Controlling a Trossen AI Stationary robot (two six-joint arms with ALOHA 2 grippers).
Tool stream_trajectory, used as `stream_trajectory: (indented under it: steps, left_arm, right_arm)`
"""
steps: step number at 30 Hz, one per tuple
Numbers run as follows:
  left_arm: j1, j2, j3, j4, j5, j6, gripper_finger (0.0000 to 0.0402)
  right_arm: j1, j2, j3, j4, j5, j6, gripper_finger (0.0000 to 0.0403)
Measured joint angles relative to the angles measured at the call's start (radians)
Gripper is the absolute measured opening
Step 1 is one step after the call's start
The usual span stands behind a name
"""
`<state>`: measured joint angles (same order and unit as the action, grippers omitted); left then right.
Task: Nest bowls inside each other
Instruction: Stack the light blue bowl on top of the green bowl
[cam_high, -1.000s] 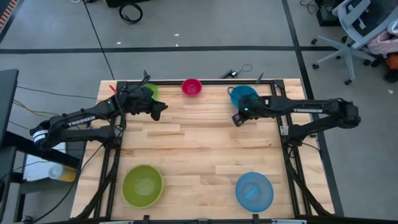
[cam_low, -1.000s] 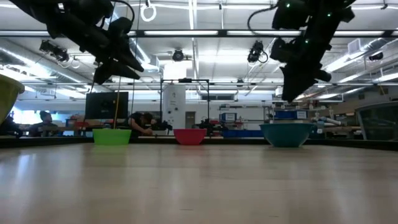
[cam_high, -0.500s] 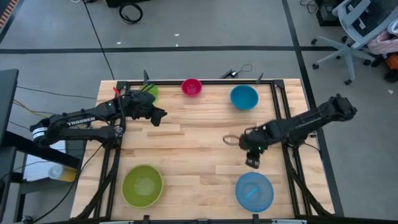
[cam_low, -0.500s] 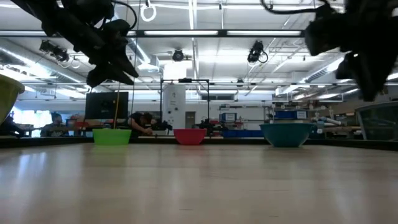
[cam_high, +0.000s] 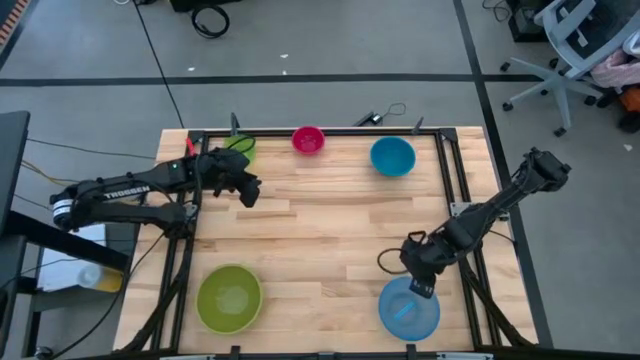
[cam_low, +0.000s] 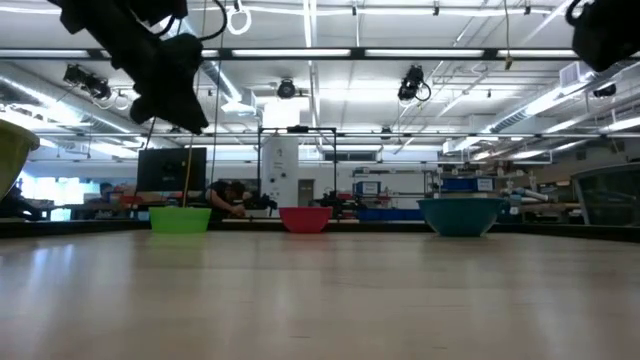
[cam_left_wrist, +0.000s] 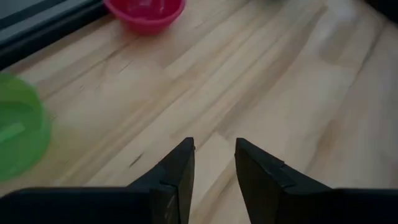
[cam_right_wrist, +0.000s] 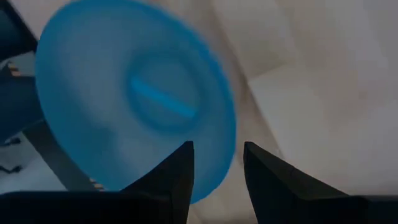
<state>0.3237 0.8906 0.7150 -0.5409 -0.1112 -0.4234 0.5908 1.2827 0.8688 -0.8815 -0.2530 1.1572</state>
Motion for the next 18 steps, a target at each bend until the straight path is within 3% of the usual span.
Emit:
stream_trajectory:
  steps: [5, 13, 16, 18]
  left_arm:
    - [-0.036, 0.001, -0.001, 0.057, 0.001, -0.044, 0.0116]
    - [-0.134, 0.001, -0.001, 0.063, 0.002, -0.108, 0.0117]
    - [-0.183, 0.003, -0.001, 0.102, 0.003, -0.169, 0.0117]
    - [-0.222, 0.015, -0.001, 0.149, 0.003, -0.193, 0.0117]
  right_arm:
    - [0.049, 0.028, 0.0, -0.021, 0.105, 0.012, 0.0145]
    - [0.064, 0.191, -0.001, -0.012, 0.119, -0.061, 0.014]
    - [0.063, 0.22, -0.002, 0.033, 0.125, -0.057, 0.0103]
    - [0.059, 0.221, 0.002, 0.06, 0.157, -0.04, 0.005]
